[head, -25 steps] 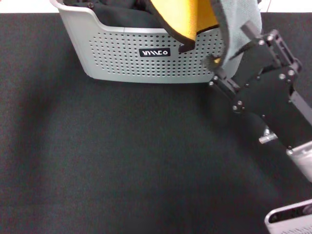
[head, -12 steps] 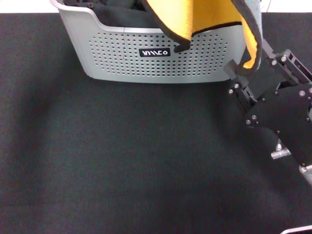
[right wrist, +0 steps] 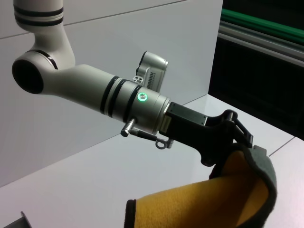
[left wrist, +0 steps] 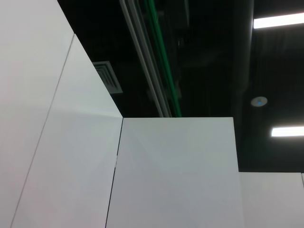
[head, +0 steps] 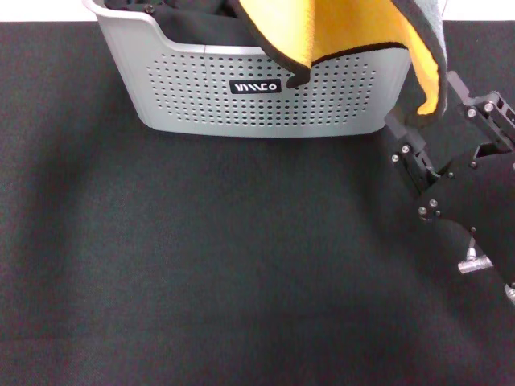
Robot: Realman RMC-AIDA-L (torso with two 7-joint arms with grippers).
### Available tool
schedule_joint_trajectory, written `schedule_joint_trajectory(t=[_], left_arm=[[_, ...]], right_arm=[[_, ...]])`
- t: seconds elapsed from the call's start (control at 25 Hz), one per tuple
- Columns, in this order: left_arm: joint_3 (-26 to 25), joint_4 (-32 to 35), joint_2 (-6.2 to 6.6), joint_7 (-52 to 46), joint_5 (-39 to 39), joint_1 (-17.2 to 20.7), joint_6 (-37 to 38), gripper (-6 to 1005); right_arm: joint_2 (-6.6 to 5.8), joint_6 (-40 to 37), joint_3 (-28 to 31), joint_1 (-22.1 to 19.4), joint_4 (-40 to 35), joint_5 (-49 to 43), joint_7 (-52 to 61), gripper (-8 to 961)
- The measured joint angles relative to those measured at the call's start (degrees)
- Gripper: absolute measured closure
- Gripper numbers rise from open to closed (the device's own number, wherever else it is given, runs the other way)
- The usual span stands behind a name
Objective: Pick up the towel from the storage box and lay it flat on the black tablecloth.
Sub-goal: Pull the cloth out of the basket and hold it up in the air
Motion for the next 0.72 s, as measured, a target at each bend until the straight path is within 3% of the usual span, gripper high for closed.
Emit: schedule_joint_trajectory(t=[0.72], left_arm=[[-0.09, 0.00, 0.15, 0.21, 0.32, 0.00, -0.91, 911]], right_arm=[[0.00, -0.21, 0.38, -1.10, -0.07, 0.04, 0.00, 593]])
